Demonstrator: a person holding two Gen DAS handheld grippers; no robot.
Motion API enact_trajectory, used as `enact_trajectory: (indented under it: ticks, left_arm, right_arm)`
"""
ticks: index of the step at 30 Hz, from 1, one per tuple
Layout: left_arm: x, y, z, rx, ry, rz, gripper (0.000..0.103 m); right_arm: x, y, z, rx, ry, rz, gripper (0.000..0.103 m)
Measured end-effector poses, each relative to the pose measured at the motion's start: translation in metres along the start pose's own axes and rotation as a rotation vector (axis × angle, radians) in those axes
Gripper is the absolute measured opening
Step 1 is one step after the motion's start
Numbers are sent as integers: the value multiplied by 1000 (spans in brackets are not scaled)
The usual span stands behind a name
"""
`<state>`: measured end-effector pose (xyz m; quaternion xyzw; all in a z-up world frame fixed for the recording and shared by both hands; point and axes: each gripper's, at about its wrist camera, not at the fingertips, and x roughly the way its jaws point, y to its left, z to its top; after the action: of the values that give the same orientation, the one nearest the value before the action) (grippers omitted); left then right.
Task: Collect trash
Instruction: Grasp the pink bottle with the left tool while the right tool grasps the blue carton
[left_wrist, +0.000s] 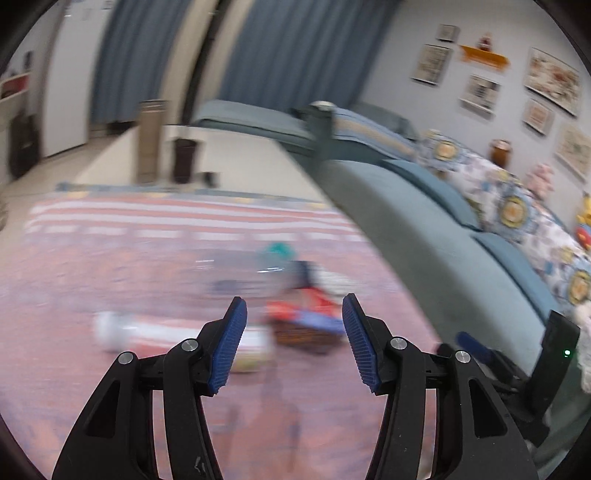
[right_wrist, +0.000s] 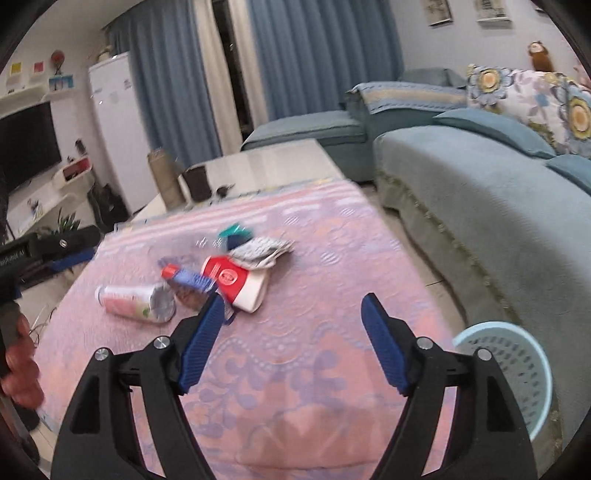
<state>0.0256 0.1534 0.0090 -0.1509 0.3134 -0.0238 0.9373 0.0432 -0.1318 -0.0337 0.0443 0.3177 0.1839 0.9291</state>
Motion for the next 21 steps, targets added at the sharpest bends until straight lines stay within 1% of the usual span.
enact_trajectory:
  ticks: [2, 3, 4, 6, 7, 8, 10, 12, 15, 17, 18, 20, 21]
  left_arm:
    - [0, 31, 0, -30, 2, 57, 56]
    - [-1, 52, 0, -56, 2, 88, 62]
    - [0, 62, 0, -70, 1, 102, 65]
    - [5, 88, 0, -105, 7, 143, 65]
    - [8, 98, -1, -118, 12, 158, 65]
    - [14, 109, 0, -131, 23, 164, 65]
    - [25, 121, 0, -142, 46, 173, 65]
    - [39, 131, 1, -164, 74, 169, 65]
    - [53, 137, -2, -173, 104, 145, 65]
    - [57, 136, -5, -173, 113, 124, 66]
    - [56, 136, -7, -178, 110, 114, 68]
    - [53, 132, -13, -171, 112, 97, 68]
    - [50, 130, -16, -173, 118, 57, 68]
  right_arm:
    - [13, 6, -10, -2, 27, 3, 73]
    - [18, 9, -13, 0, 40, 4, 73]
    - [26, 9, -19, 8, 64, 15, 73]
    - [34, 11, -30, 10, 97, 9, 73]
    - [40, 9, -35, 12, 129, 6, 73]
    - [43, 8, -39, 31, 146, 33, 73]
    - [45, 7, -44, 41, 155, 33, 73]
    - [44, 7, -43, 32, 150, 29, 73]
    - [40, 14, -37, -14, 146, -15, 73]
    - [34, 19, -25, -47, 129, -57, 73]
    - [31, 21, -19, -60, 110, -65, 77]
    - [29, 22, -12, -81, 82, -74, 82]
    - [33, 21, -10, -92, 77, -84, 82]
